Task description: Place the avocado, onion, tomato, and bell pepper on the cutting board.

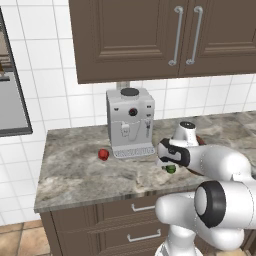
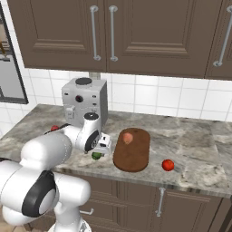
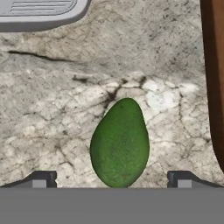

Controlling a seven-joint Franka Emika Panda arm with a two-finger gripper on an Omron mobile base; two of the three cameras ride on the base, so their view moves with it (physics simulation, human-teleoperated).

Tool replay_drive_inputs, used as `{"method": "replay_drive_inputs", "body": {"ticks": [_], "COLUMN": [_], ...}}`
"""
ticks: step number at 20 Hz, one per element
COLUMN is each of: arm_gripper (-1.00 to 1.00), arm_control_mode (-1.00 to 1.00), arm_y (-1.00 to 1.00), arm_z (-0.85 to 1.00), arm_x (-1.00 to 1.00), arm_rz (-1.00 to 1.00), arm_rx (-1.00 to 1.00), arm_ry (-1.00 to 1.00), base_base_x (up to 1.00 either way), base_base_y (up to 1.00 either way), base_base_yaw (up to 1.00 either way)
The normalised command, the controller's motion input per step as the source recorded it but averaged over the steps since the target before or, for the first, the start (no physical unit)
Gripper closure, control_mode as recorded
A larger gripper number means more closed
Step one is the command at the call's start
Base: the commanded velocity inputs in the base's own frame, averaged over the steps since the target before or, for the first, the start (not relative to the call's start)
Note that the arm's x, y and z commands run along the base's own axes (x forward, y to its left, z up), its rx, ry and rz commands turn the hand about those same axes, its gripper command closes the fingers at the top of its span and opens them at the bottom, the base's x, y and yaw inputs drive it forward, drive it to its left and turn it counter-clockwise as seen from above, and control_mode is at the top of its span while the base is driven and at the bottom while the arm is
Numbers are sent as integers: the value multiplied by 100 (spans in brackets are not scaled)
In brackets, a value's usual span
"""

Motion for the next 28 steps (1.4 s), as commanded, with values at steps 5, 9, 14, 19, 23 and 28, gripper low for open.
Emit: {"method": "replay_drive_inputs", "body": {"ticks": [5,9,14,19,23,28], "arm_gripper": [-100,-100,-100,-100,-100,100], "arm_control_mode": [-100,-100,-100,-100,-100,-100], "arm_y": [0,0,0,0,-2,0], "arm_z": [-2,-9,-15,-8,0,0], "arm_x": [7,20,12,0,0,0], "arm_rz": [0,0,0,0,-2,0], "arm_rx": [0,0,0,0,0,0], "arm_ry": [0,0,0,0,1,0], "base_base_x": [0,0,0,0,0,0], "base_base_y": [0,0,0,0,0,0], "base_base_yaw": [0,0,0,0,0,0]}}
